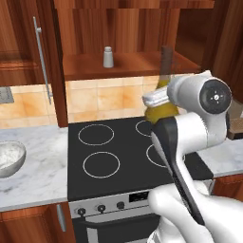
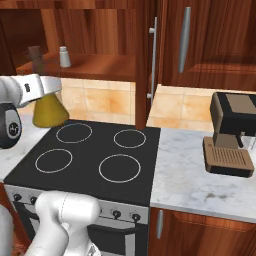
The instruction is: Retrieve the bottle and the shaker from the cabinet and place them next to the mixing bowl on the counter. Then add garlic from the fridge to the mixing bowl.
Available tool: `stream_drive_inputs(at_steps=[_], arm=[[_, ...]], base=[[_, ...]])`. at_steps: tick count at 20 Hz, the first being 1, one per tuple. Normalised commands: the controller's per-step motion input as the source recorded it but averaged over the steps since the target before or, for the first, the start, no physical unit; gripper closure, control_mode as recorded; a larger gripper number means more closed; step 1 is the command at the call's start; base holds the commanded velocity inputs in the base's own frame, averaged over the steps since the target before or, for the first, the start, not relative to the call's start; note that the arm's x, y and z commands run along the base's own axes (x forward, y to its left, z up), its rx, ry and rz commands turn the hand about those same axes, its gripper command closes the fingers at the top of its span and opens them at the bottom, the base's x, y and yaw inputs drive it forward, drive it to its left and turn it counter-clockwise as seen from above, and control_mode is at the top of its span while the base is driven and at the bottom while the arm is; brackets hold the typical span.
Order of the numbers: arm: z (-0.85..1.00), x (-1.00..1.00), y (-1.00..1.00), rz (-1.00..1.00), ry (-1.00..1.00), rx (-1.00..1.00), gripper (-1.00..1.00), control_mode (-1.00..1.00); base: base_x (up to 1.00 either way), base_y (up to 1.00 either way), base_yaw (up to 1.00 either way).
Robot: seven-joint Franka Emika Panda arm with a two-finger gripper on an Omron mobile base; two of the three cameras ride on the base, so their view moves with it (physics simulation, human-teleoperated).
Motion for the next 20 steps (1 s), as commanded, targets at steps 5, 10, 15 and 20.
stream_drive_inputs(at_steps=[5,10,15,20], arm=[[-0.79,-0.04,0.08,0.3,-0.06,0.02,1.0,-1.0],[-0.71,0.13,0.17,0.21,-0.13,0.03,1.0,-1.0],[-0.67,0.15,0.2,0.01,-0.19,0.0,1.0,-1.0],[-0.82,0.28,0.37,0.05,0.02,0.02,1.0,-1.0]], base=[[0.0,0.0,0.0],[0.0,0.0,0.0],[0.0,0.0,0.0],[0.0,0.0,0.0]])
